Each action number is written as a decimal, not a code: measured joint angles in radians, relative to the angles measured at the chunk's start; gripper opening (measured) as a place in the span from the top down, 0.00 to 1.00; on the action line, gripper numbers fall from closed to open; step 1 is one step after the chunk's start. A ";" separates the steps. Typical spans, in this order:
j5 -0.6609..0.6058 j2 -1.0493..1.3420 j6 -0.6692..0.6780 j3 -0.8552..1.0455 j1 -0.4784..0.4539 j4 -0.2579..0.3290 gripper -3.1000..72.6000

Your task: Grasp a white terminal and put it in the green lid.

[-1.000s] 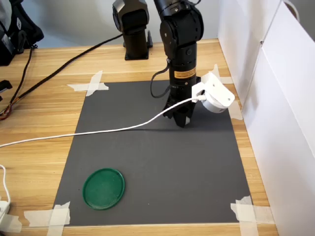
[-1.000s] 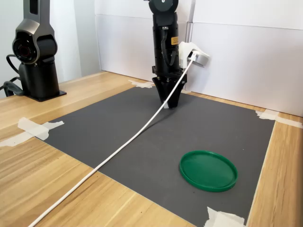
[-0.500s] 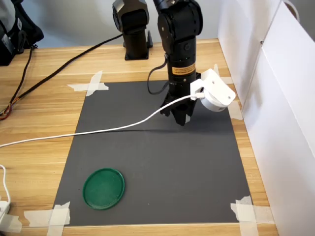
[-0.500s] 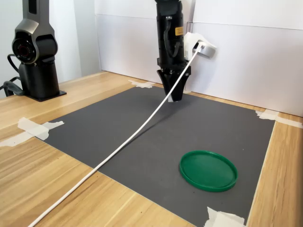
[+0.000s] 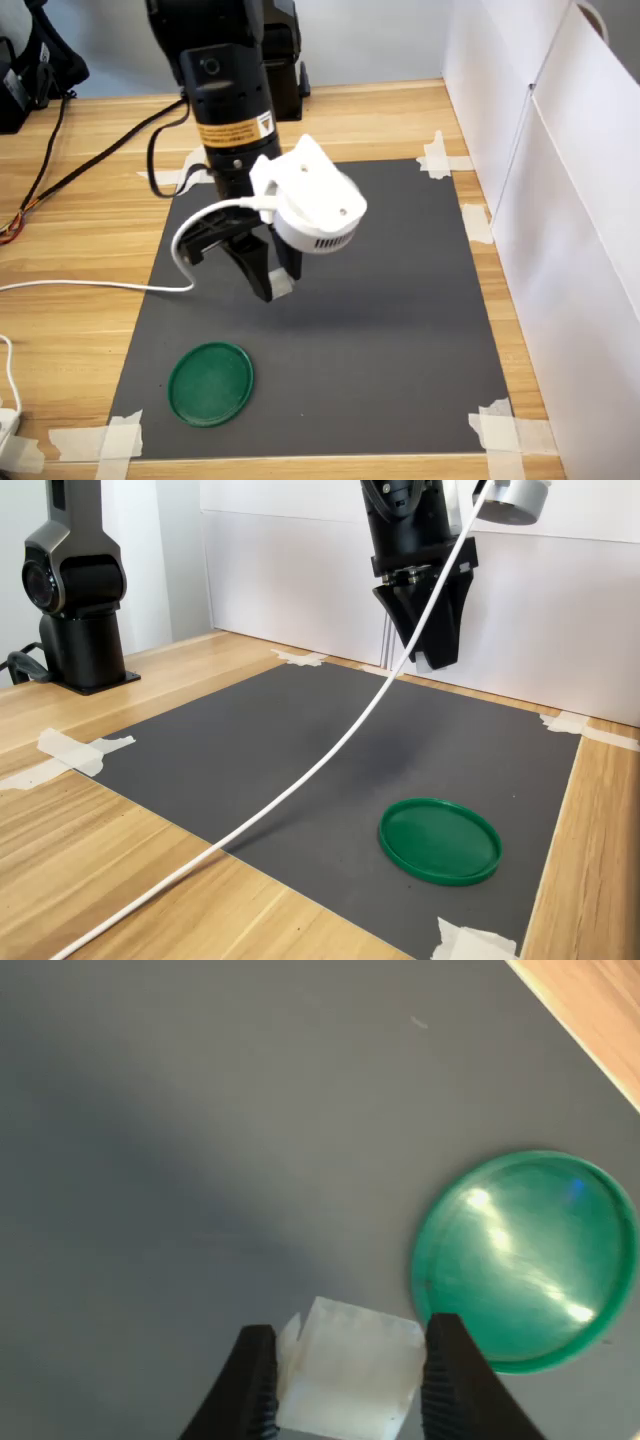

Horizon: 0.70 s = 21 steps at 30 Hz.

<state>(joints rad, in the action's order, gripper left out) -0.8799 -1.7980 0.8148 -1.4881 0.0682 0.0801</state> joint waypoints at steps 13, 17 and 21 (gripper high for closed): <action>0.034 -0.158 0.064 -0.073 -0.128 -0.046 0.52; 0.072 -0.189 0.094 -0.077 -0.131 -0.063 0.52; 0.088 -0.212 0.134 -0.077 -0.131 -0.074 0.52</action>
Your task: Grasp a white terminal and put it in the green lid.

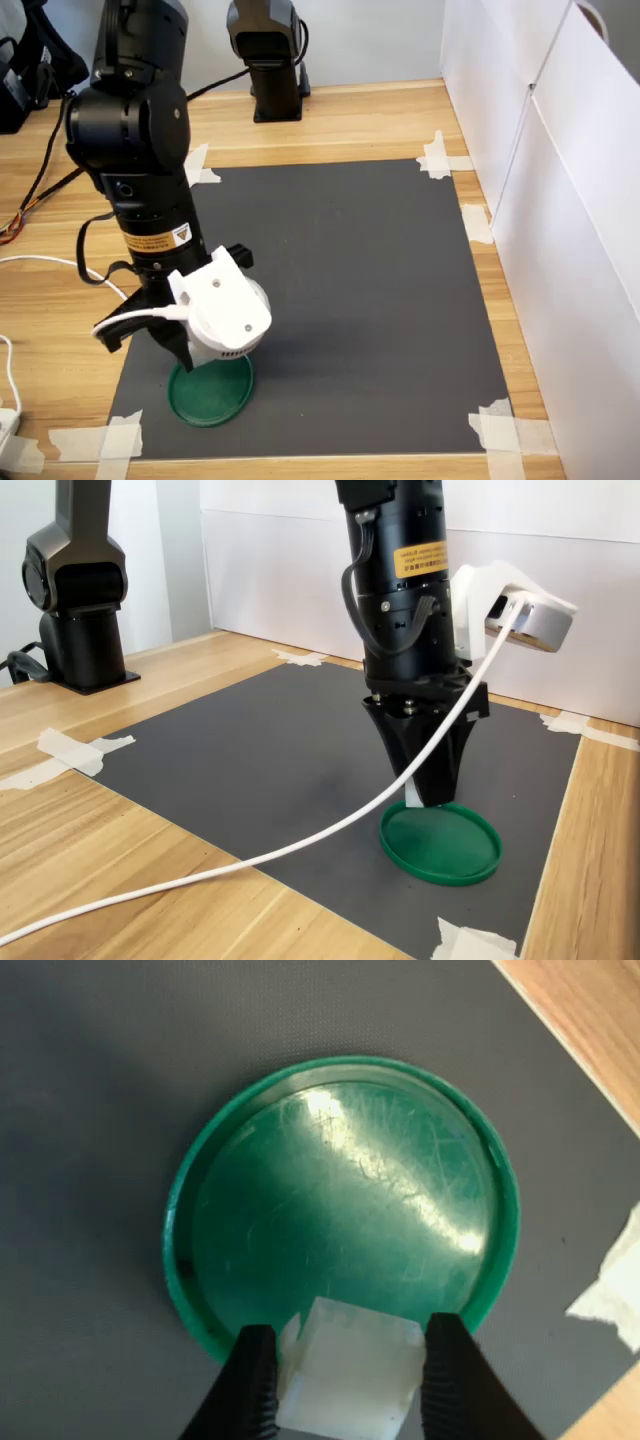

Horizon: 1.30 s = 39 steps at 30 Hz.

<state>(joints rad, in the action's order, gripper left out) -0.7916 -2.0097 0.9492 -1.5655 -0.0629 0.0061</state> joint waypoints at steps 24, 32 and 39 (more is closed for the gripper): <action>0.075 -0.025 0.015 0.000 0.000 -0.006 0.25; 0.065 0.100 -0.023 0.017 0.000 0.096 0.34; 0.182 0.365 -0.058 0.234 0.000 0.173 0.72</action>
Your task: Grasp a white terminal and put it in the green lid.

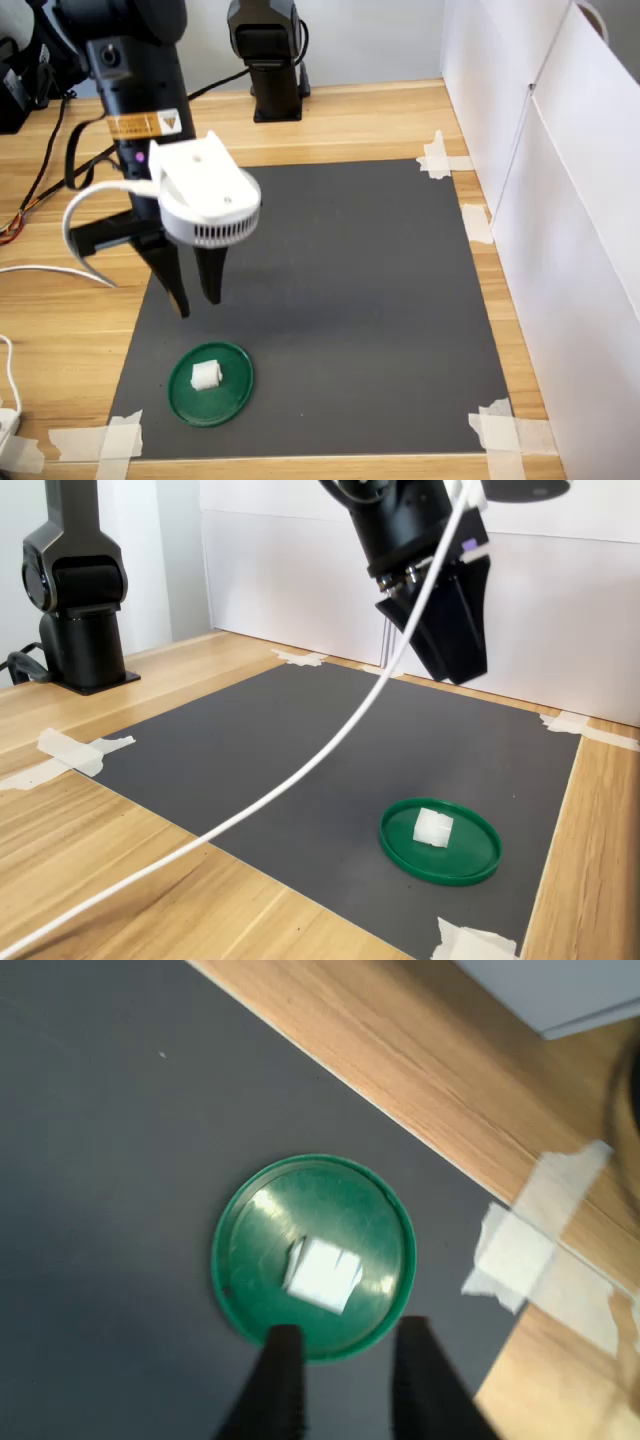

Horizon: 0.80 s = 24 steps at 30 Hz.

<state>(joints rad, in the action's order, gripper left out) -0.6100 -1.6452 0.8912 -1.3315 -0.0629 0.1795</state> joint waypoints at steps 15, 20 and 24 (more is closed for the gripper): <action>0.472 0.633 -0.754 0.583 0.000 0.021 0.99; 0.483 0.807 -0.804 0.751 0.000 0.033 0.99; 0.520 0.949 -0.809 0.936 0.000 0.047 0.99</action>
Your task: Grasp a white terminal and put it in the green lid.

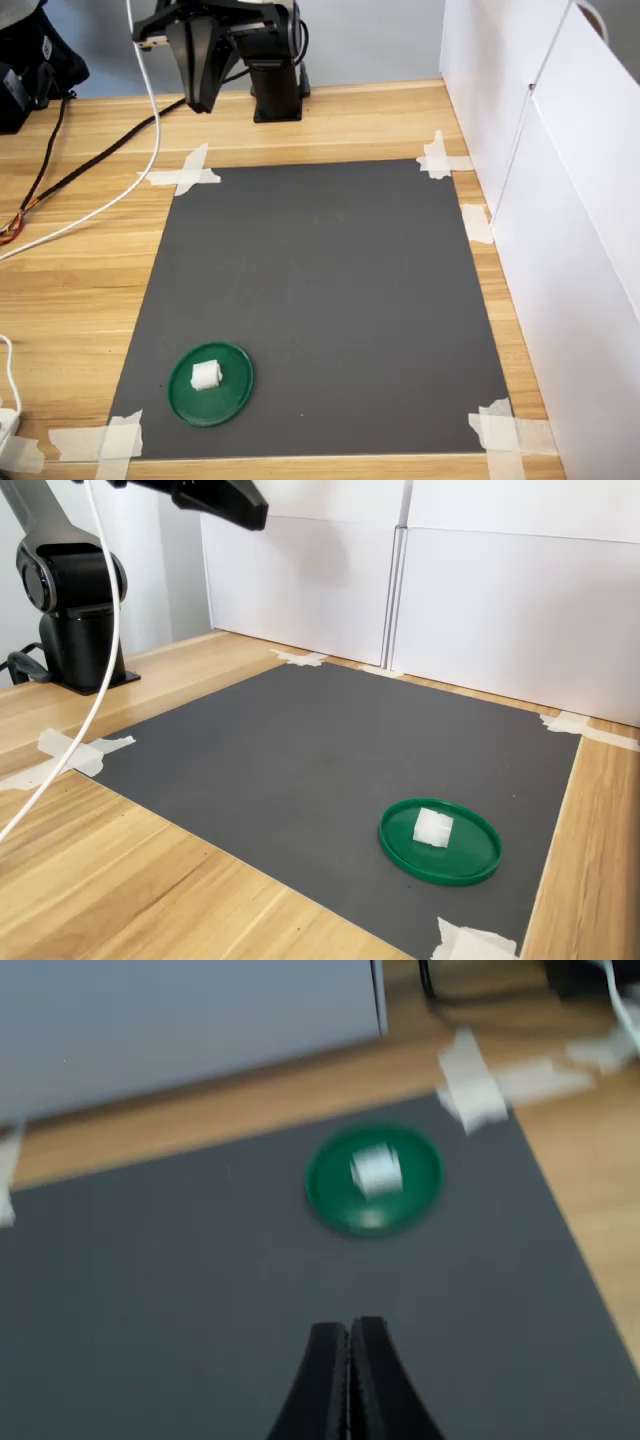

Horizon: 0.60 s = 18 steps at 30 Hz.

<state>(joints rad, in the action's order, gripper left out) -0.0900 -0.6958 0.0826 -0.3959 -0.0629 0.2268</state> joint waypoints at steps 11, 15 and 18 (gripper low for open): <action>0.117 0.259 0.067 0.350 0.000 0.004 0.99; 0.028 0.338 0.068 0.355 0.000 0.004 0.99; -0.012 0.400 0.069 0.355 0.000 0.003 0.99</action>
<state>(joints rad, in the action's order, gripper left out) -0.1021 -0.2955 0.1517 -0.0406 -0.0629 0.2301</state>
